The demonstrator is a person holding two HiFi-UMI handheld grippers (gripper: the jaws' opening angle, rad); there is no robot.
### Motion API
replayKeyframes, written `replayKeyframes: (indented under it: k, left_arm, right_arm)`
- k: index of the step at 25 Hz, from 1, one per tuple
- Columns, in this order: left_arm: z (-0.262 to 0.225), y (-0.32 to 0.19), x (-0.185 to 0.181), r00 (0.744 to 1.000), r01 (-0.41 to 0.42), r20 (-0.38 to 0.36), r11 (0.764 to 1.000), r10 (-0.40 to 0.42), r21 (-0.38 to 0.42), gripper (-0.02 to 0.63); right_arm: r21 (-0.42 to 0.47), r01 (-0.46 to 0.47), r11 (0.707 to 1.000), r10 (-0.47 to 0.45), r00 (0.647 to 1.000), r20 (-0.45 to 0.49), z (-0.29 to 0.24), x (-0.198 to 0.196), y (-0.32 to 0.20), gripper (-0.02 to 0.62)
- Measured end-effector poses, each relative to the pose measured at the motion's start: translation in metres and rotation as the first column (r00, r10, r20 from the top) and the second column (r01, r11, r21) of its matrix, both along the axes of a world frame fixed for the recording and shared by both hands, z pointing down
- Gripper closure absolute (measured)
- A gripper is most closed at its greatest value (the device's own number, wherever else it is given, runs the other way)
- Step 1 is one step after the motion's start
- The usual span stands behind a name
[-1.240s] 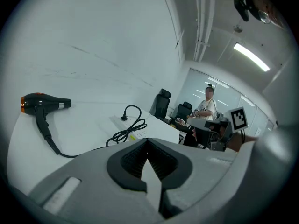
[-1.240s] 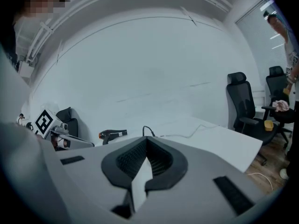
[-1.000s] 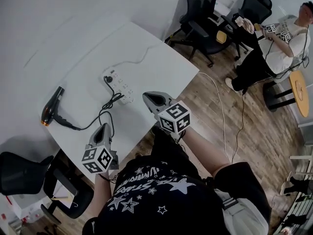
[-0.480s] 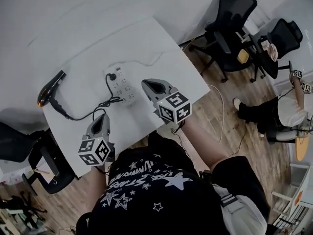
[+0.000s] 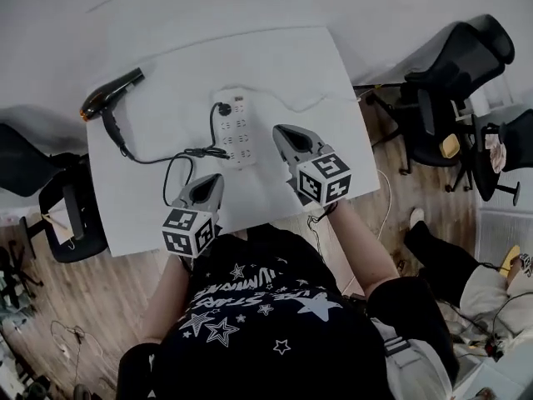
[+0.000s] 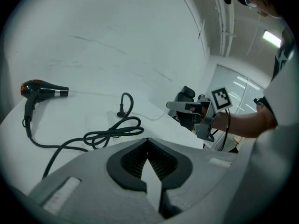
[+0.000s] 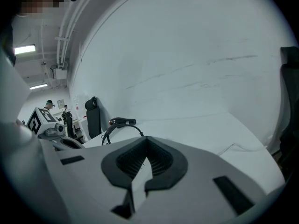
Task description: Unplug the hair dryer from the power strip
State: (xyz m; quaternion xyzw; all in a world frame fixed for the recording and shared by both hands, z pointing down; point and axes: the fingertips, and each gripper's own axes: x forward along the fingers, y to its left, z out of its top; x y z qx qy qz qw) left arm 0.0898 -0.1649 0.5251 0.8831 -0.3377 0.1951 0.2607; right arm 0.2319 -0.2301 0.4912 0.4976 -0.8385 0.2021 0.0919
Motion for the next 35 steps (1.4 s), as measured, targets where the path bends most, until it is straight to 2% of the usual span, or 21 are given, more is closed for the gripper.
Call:
replayKeyframes:
  k: [5,15,22,30,35]
  left_arm:
    - [0.029,-0.015,0.020,0.995,0.027,0.097,0.999,-0.028,0.018,0.598]
    - [0.061,-0.042,0.022,0.975,0.117,0.192,0.993,-0.114,-0.008,0.598]
    - [0.067,-0.054,0.021,0.966,0.134,0.225,0.991,-0.127,-0.018,0.598]
    - [0.077,-0.051,0.023,0.963,0.127,0.243,0.991,-0.113,-0.043,0.598]
    - [0.078,-0.052,0.025,0.962,0.106,0.258,0.994,-0.092,-0.041,0.598]
  right_arm:
    - [-0.022,0.087,0.996,-0.088,0.996,-0.022,0.016,-0.011,-0.020,0.586]
    - [-0.057,0.177,0.983,-0.177,0.984,0.011,0.035,-0.028,-0.044,0.586]
    - [-0.114,0.221,0.969,-0.220,0.975,0.021,0.046,-0.038,-0.060,0.586]
    - [-0.121,0.249,0.961,-0.248,0.969,0.024,0.051,-0.051,-0.068,0.586]
    - [-0.141,0.292,0.946,-0.299,0.954,-0.029,0.060,-0.058,-0.073,0.586]
